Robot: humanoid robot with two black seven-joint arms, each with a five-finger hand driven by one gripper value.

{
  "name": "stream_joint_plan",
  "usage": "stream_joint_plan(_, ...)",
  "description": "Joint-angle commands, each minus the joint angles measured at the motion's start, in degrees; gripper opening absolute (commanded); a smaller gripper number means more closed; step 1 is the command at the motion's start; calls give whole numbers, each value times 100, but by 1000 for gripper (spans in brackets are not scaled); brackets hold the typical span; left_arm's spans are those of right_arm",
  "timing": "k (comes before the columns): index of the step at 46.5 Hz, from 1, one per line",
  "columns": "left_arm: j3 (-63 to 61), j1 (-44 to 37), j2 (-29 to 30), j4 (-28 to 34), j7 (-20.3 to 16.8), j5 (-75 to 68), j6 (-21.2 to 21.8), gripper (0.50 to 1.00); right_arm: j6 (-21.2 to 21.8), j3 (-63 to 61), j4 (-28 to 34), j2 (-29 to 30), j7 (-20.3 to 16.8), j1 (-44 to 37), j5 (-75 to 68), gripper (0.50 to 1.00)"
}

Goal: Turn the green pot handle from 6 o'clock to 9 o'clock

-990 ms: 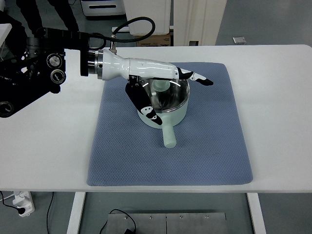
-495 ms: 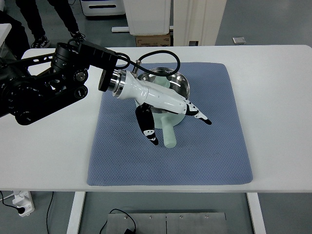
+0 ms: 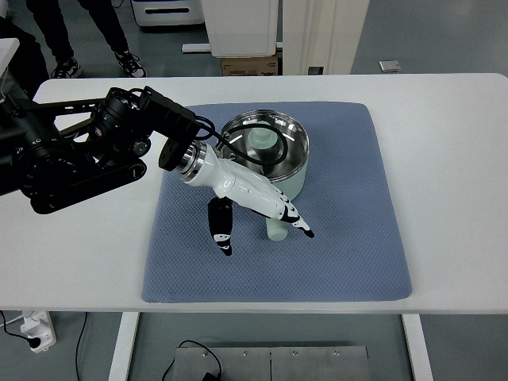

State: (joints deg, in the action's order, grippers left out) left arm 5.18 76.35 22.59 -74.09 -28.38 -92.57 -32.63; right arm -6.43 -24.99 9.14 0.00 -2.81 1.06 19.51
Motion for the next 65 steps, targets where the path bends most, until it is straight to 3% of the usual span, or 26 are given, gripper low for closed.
stream_joint_plan(1,-26,-6,-27,9,-1,-24,2,1000,1,-6,0,0,-1,0,0,1000)
stream_joint_plan(23,-456,91,-168,35,8,-482,-7,1000,1,3,0,0,-1,0,0,1000)
stream_joint_plan(65,-1546,882,87,52,-62,-1079,-7,1000,1,3,0,0,-1,0,0,1000)
